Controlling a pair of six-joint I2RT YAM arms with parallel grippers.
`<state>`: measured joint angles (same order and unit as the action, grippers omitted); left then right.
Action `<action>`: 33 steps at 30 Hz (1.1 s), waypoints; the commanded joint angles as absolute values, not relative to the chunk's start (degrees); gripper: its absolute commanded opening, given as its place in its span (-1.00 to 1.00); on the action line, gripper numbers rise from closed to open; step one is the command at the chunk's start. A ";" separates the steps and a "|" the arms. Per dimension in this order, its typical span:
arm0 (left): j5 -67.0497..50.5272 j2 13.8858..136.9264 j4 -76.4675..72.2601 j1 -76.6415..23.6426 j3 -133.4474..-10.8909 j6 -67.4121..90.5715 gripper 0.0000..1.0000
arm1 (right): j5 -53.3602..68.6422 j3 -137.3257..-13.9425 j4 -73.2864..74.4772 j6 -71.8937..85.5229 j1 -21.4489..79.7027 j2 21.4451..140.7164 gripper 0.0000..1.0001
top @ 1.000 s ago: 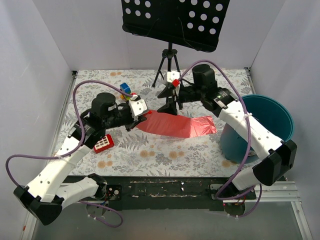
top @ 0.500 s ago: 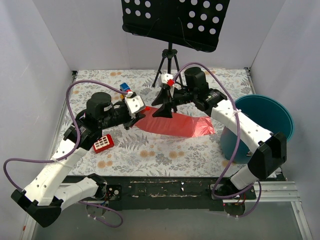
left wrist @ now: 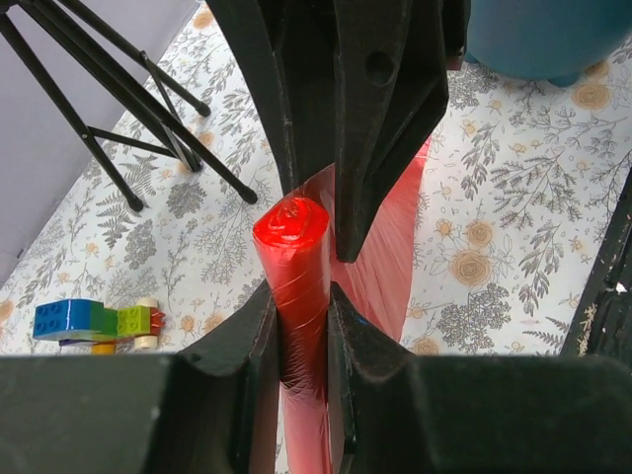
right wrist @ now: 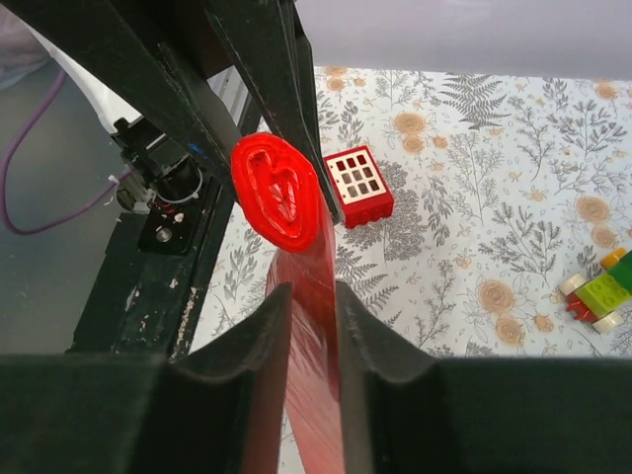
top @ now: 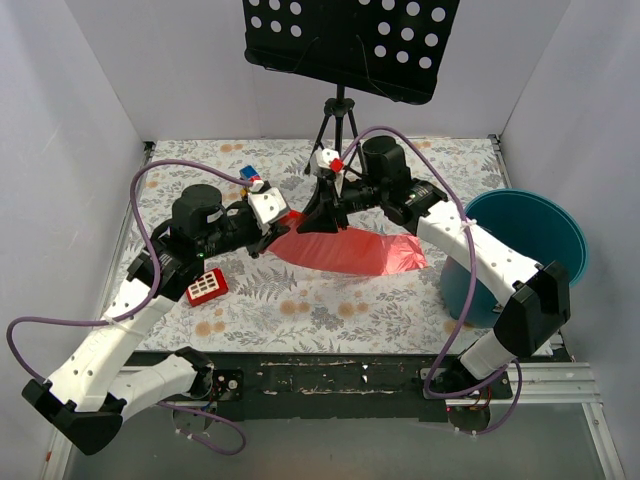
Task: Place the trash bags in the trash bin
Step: Tear the trash bag at the center of the board, then place the trash bag at the corner of the board.
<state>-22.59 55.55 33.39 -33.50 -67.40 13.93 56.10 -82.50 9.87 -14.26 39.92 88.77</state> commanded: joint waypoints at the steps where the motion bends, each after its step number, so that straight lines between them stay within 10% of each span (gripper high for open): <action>1: -21.36 53.96 31.20 -33.66 -67.59 15.11 -1.00 | 55.90 -82.27 6.24 -12.66 39.99 86.93 -0.59; 3: -20.75 54.05 30.85 -33.66 -67.59 15.99 -1.00 | 54.76 -82.09 6.41 -13.00 39.99 86.66 -0.97; 21: -14.86 61.87 27.78 -16.80 -68.47 49.74 -1.00 | 37.71 -84.73 23.99 -39.28 53.87 80.95 -0.97; 33: 12.84 79.14 12.40 -8.11 -61.07 31.92 -1.00 | 30.77 -82.96 23.03 -38.06 52.47 74.36 -0.97</action>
